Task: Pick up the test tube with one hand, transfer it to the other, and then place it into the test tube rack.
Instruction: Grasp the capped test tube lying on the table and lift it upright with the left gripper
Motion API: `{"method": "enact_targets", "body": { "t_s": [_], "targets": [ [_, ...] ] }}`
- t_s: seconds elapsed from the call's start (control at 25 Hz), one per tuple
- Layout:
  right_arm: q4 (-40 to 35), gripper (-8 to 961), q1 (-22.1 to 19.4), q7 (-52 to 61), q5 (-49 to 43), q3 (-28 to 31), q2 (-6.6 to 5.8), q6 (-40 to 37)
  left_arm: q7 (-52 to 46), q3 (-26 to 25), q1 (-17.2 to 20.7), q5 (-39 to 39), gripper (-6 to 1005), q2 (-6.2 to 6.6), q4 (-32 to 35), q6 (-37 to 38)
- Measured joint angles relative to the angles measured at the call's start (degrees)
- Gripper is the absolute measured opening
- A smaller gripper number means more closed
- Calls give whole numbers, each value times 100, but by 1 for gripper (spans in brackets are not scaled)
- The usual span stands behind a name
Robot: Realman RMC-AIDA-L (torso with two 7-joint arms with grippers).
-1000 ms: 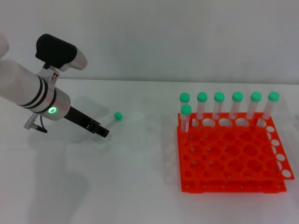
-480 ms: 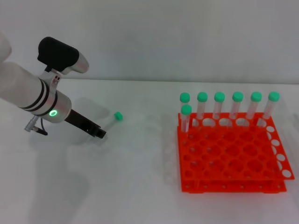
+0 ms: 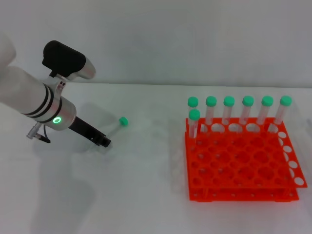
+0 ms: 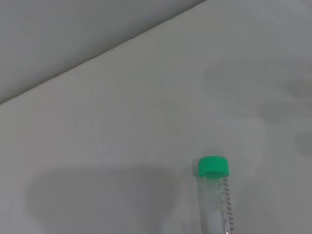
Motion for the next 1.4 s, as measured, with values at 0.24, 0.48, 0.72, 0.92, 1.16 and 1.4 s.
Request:
{"method": "enact_targets", "body": {
  "t_s": [0.24, 0.48, 0.72, 0.92, 1.16, 1.4],
  "targets": [
    [0, 813, -11, 7, 0, 0, 0, -8, 0, 0, -10, 29, 377, -29, 5, -32],
    [-3, 813, -22, 30, 0, 0, 0, -14, 0, 0, -11, 60, 266, -34, 5, -54],
    [-12, 813, -23, 89, 0, 0, 0, -16, 1, 0, -43, 72, 207, -37, 2, -259],
    [-16, 813, -14, 90, -1, 0, 0, -16, 242, 0, -105, -357, 197, -104, -7, -981],
    [-18, 813, 13, 90, 17, 29, 0, 16, 1665, -1, -46, -2137, 200, -300, -10, -1979],
    [-18, 812, 13, 90, 209, 40, 0, 31, 4477, -9, 373, -5562, 203, -528, 5, -1986]
  ]
}}
